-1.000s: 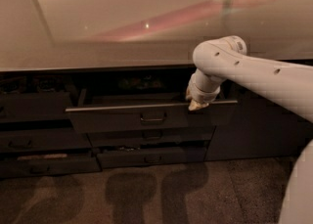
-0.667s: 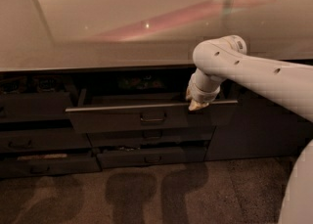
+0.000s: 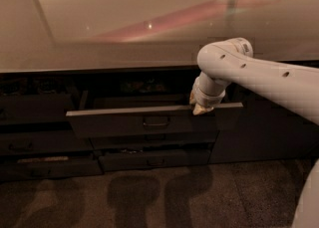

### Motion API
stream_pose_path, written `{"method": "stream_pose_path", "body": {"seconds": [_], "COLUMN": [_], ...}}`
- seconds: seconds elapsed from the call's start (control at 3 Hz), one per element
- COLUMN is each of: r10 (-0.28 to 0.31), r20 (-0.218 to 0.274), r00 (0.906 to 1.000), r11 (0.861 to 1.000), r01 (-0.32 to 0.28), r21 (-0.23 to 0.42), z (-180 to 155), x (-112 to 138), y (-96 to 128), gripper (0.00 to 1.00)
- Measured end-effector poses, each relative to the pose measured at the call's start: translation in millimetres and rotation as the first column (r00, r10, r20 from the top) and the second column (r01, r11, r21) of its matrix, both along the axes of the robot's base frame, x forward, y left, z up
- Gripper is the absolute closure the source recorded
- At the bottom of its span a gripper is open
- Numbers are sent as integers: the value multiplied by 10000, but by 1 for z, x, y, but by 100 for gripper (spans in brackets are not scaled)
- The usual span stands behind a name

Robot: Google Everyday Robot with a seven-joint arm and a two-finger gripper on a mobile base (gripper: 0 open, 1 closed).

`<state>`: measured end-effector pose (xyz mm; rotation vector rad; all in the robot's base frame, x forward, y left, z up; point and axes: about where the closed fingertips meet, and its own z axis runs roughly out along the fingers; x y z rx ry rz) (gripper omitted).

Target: Open top drawer

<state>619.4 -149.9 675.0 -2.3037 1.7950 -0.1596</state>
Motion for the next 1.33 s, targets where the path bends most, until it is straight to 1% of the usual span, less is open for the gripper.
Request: {"method": "stream_pose_path", "body": {"seconds": [0.33, 0.67, 1.0, 1.33], "r10": [65, 9, 97, 98], "r20": [-38, 444, 358, 358], "r00": [10000, 9990, 9993, 9993], "r11": [10000, 10000, 9999, 9999], "r01": [-65, -12, -99, -99], "r21": [-10, 68, 42, 42], "z": [-3, 10, 9, 12], "x": [-10, -18, -31, -32], "y": [0, -3, -2, -2], "gripper": [100, 100, 100, 100]}}
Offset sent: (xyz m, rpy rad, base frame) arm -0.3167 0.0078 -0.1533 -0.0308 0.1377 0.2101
